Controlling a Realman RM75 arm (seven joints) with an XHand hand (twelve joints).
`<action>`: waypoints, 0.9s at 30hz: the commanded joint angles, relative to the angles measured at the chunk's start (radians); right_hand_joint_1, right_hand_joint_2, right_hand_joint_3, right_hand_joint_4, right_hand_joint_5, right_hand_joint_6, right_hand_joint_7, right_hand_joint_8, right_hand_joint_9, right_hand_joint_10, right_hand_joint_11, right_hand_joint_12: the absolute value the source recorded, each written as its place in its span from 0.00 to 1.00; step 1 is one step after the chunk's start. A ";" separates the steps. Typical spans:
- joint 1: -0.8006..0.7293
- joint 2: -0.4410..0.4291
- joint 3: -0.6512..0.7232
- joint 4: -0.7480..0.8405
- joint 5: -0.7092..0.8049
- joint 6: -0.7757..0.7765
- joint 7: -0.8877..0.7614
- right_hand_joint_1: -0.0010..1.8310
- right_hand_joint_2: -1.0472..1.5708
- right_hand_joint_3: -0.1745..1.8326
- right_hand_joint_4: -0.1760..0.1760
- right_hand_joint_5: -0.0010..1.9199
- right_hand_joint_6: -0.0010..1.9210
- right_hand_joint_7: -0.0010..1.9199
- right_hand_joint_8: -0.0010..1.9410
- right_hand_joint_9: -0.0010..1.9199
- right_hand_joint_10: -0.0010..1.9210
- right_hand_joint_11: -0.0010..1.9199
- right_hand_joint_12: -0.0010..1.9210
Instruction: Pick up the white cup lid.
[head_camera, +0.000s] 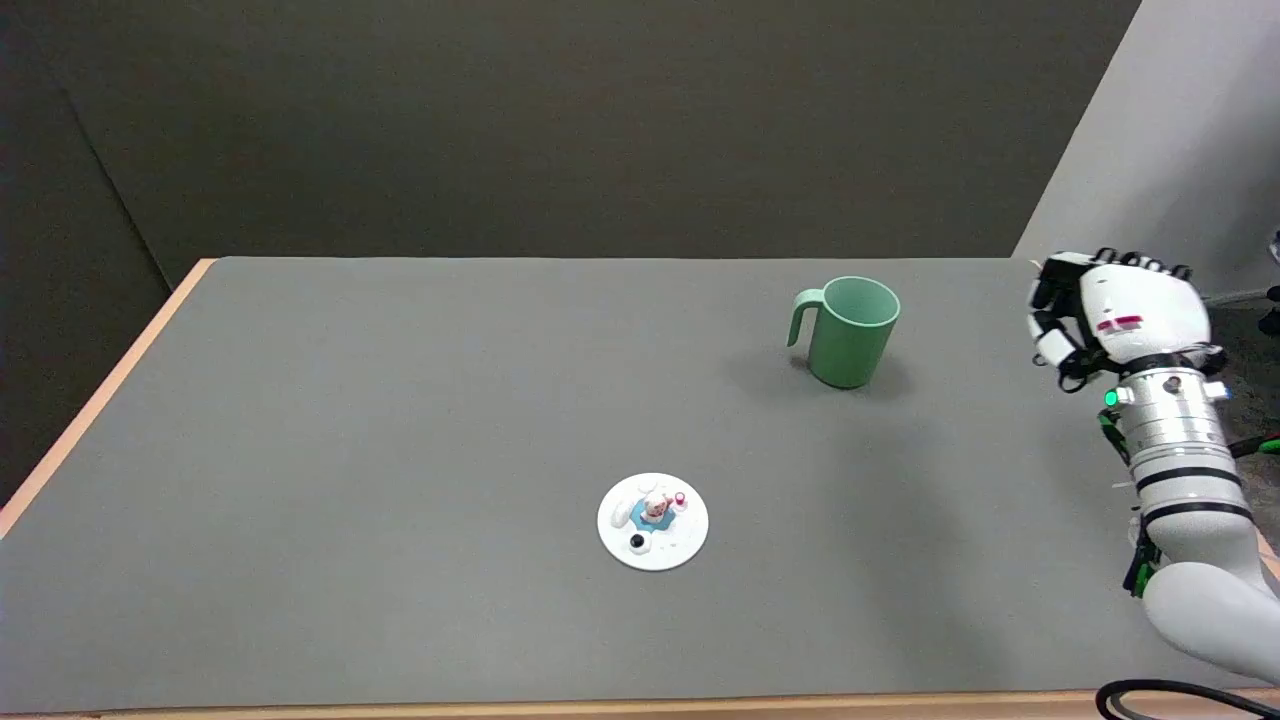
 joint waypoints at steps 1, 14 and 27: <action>0.003 0.014 -0.099 -0.160 -0.129 -0.120 0.103 0.67 0.78 0.29 1.00 0.41 0.22 0.48 0.41 0.50 0.22 0.30 0.68; 0.168 0.074 -0.386 -0.185 -0.164 -0.187 0.189 0.56 0.71 0.55 1.00 0.37 0.09 0.44 0.11 0.49 0.18 0.28 0.66; 0.205 0.083 -0.422 -0.226 -0.294 -0.290 0.262 0.52 0.70 0.57 0.98 0.31 0.09 0.37 0.08 0.46 0.17 0.28 0.63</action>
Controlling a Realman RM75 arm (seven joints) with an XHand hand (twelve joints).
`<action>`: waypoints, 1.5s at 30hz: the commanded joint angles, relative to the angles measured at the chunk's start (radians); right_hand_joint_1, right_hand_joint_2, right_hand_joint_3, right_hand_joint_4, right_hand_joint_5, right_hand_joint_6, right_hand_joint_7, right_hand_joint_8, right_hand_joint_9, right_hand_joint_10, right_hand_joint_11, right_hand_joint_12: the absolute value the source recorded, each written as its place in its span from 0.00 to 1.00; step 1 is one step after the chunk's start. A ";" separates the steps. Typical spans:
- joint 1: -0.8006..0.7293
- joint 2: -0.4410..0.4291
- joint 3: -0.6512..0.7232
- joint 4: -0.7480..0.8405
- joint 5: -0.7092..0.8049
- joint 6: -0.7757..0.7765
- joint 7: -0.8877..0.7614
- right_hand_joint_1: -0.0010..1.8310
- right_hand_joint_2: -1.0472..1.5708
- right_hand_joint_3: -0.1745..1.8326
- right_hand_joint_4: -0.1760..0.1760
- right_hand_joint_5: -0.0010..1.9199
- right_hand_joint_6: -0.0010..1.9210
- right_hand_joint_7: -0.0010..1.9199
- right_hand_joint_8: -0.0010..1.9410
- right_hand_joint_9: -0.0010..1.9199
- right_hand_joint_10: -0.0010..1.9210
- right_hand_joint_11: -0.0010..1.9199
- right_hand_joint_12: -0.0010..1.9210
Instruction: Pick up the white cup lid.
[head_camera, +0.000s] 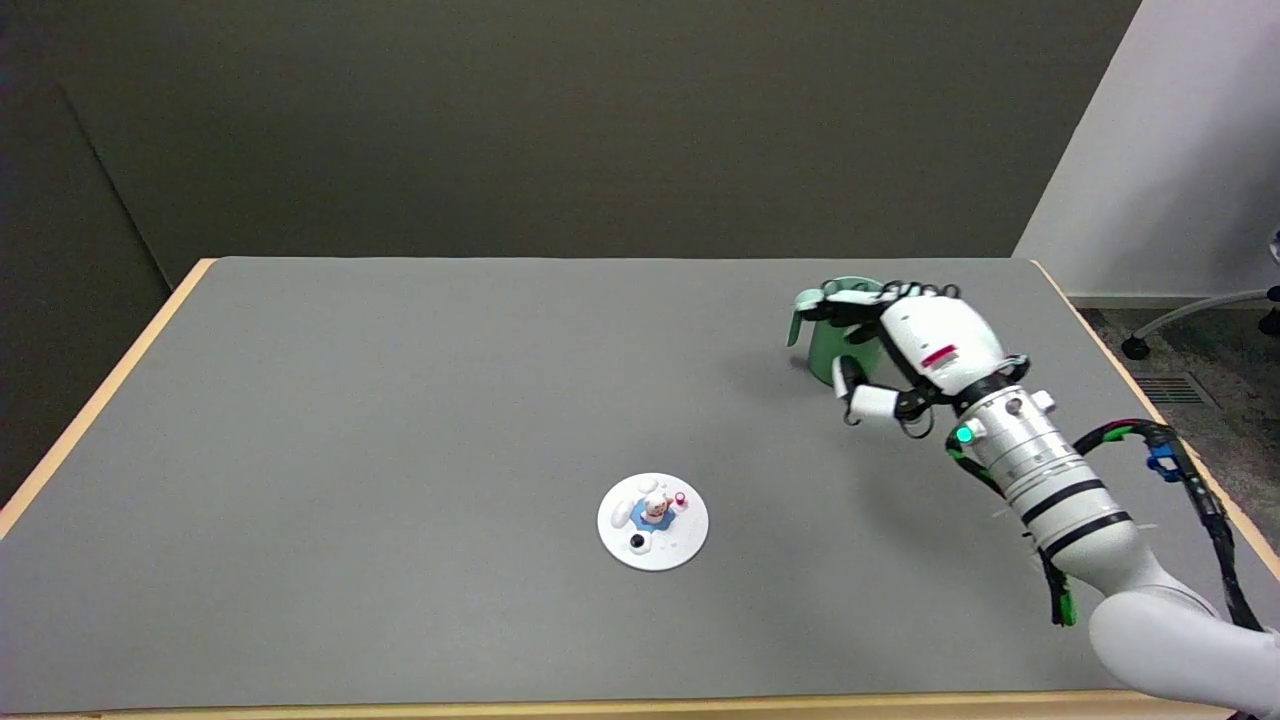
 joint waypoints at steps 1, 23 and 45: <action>0.081 0.029 -0.129 -0.062 -0.130 -0.114 0.111 0.52 0.70 0.58 0.97 0.30 0.09 0.36 0.08 0.46 0.17 0.28 0.63; 0.127 -0.107 -0.195 -0.077 -0.342 -0.316 0.157 0.48 0.72 0.54 0.91 0.28 0.10 0.29 0.09 0.43 0.16 0.20 0.63; 0.169 -0.177 -0.255 -0.080 -0.339 -0.414 -0.009 0.48 0.75 0.49 0.98 0.32 0.11 0.34 0.11 0.42 0.16 0.18 0.62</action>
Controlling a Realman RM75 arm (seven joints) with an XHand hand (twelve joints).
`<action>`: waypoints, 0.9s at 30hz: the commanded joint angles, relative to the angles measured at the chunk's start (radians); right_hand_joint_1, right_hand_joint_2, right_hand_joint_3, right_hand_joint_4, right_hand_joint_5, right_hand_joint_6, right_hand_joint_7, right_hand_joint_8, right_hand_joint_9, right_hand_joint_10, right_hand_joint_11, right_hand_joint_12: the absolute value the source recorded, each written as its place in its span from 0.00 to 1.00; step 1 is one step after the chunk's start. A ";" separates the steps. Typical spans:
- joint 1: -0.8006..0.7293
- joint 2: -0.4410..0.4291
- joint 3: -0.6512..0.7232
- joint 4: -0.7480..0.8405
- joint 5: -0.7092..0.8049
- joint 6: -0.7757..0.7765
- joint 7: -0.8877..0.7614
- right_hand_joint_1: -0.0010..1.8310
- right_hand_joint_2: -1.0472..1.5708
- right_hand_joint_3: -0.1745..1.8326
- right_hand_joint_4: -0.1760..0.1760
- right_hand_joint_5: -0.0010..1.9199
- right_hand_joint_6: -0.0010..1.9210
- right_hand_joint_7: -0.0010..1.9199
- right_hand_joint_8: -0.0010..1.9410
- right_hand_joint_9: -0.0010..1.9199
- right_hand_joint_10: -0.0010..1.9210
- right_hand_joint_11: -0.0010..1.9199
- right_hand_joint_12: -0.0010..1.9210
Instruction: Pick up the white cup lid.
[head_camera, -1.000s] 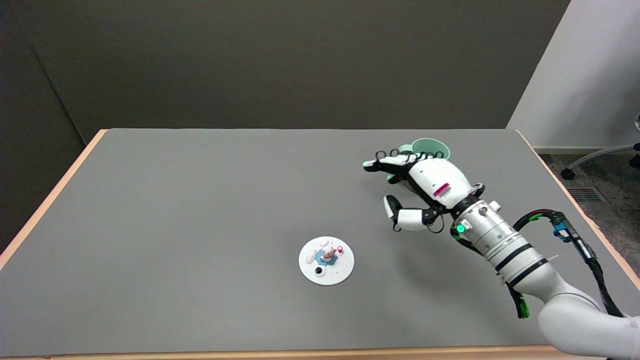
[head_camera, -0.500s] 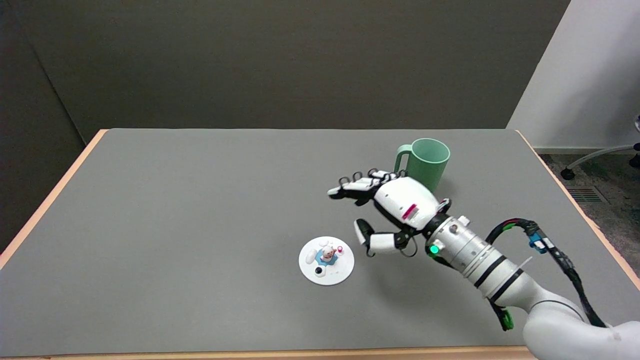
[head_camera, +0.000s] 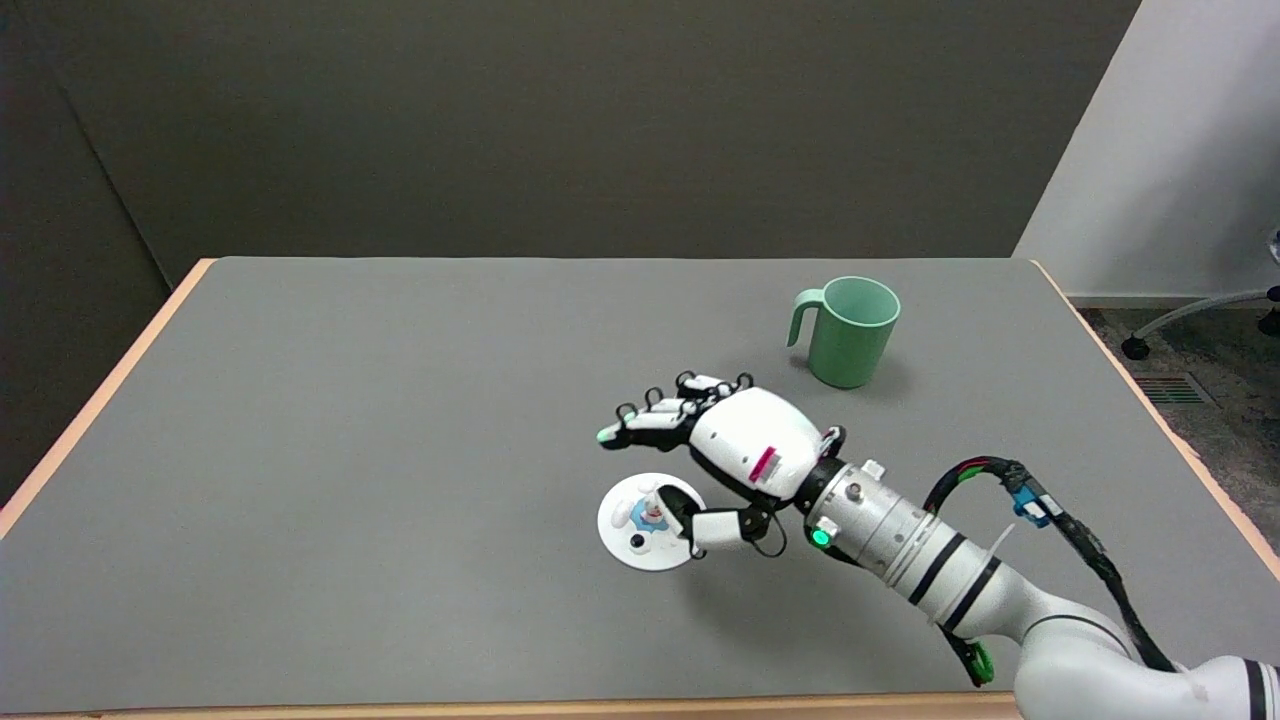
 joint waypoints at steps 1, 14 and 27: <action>0.025 -0.062 -0.024 0.011 -0.024 -0.085 -0.100 0.49 0.72 0.54 0.98 0.33 0.10 0.35 0.08 0.42 0.17 0.19 0.59; 0.027 -0.063 0.011 0.030 -0.012 -0.132 -0.100 0.49 0.76 0.46 0.99 0.33 0.13 0.36 0.11 0.42 0.17 0.19 0.61; 0.027 -0.043 0.030 0.101 -0.012 -0.148 -0.112 0.48 0.75 0.48 0.93 0.32 0.11 0.32 0.11 0.41 0.18 0.17 0.63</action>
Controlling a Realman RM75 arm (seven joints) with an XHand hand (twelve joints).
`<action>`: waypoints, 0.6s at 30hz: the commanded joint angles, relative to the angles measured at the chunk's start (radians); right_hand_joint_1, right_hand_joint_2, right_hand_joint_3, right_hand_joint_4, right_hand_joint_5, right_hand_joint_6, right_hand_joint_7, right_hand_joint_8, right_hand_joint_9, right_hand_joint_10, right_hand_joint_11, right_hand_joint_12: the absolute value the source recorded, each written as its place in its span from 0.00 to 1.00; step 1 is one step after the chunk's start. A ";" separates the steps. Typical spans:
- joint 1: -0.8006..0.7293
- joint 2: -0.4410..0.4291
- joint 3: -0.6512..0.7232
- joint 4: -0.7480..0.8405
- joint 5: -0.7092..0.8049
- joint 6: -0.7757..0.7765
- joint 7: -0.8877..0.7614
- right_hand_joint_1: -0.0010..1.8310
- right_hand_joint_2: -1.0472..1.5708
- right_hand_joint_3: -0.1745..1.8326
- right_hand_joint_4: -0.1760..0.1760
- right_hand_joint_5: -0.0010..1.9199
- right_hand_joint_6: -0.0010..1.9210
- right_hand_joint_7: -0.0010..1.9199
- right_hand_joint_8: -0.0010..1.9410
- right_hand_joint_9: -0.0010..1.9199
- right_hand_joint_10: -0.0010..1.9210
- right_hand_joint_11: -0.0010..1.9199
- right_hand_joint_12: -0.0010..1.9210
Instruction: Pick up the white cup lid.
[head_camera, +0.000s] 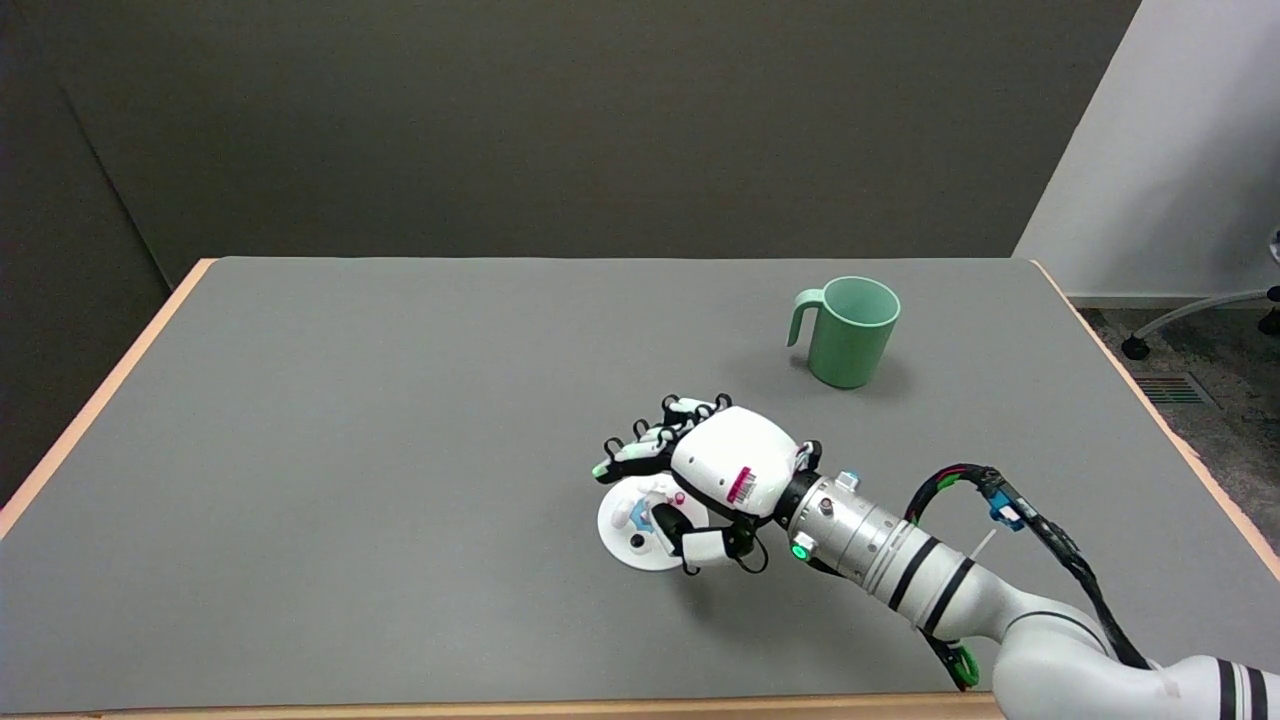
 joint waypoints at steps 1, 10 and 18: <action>0.004 0.009 0.024 0.069 0.001 -0.038 -0.020 0.48 0.75 0.48 0.93 0.32 0.11 0.32 0.11 0.41 0.18 0.17 0.63; 0.005 0.018 0.027 0.092 0.001 -0.042 -0.012 0.48 0.75 0.48 0.93 0.31 0.11 0.31 0.10 0.41 0.17 0.17 0.62; 0.004 0.023 0.017 0.096 0.001 -0.029 -0.012 0.50 0.72 0.54 0.95 0.32 0.11 0.35 0.08 0.40 0.19 0.18 0.59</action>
